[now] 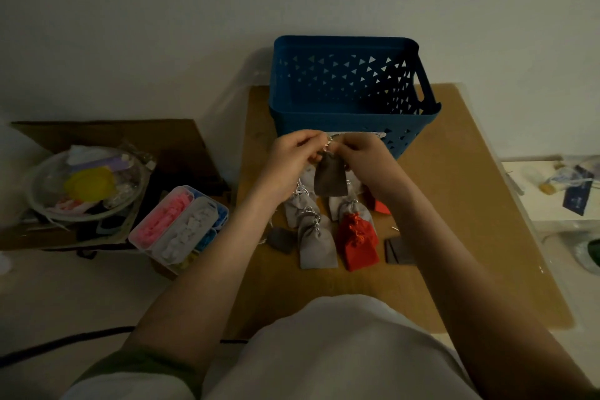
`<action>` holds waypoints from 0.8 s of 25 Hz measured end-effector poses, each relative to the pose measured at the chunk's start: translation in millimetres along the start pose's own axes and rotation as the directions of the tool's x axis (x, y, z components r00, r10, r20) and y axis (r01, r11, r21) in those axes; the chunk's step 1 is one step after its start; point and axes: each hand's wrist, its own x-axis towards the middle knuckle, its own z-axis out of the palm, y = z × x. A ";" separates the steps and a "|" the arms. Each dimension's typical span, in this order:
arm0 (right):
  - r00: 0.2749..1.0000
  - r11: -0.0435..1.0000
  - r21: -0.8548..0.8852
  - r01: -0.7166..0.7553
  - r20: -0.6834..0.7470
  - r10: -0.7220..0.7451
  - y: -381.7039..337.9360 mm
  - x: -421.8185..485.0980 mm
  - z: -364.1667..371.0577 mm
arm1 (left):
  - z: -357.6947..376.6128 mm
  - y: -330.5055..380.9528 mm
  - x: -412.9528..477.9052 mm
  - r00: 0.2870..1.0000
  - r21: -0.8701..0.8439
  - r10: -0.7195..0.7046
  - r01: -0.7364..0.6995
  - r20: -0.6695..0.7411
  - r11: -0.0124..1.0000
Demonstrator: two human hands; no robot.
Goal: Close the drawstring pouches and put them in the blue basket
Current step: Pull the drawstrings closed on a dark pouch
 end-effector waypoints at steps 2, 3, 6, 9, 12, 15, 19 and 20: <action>0.995 0.987 0.139 -0.080 0.066 0.071 4.2 0.9 -2.7 | 1.8 0.8 -2.3 0.999 -0.132 -0.032 0.038 0.043 0.990; 0.992 0.978 0.186 -0.095 0.105 0.076 6.5 1.5 -3.5 | 2.7 2.1 -3.6 0.997 -0.178 -0.041 0.053 0.069 0.983; 0.971 0.923 0.368 -0.110 0.238 0.021 6.8 -1.6 -7.8 | 1.5 7.9 -6.7 0.988 -0.244 -0.045 0.082 0.151 0.966; 0.946 0.873 0.463 -0.154 0.324 -0.004 2.1 -7.9 -14.3 | -2.9 13.6 -10.7 0.970 -0.225 -0.051 0.106 0.238 0.969; 0.948 0.924 0.362 -0.123 0.317 0.002 4.1 -6.5 -15.4 | -7.5 17.1 -13.7 0.948 -0.130 -0.069 0.115 0.311 0.985; 0.967 0.985 0.163 -0.062 0.255 0.019 3.7 -5.9 -15.0 | -10.7 21.7 -13.3 0.942 -0.016 -0.103 0.114 0.320 0.993; 0.984 0.996 -0.094 0.013 0.176 0.004 -3.0 -7.4 -12.4 | -11.7 28.8 -14.7 0.938 0.093 -0.153 0.130 0.312 0.987; 0.986 0.991 -0.133 0.020 0.167 0.003 -2.1 -6.4 -11.1 | -10.9 30.8 -15.5 0.941 0.129 -0.157 0.123 0.300 0.984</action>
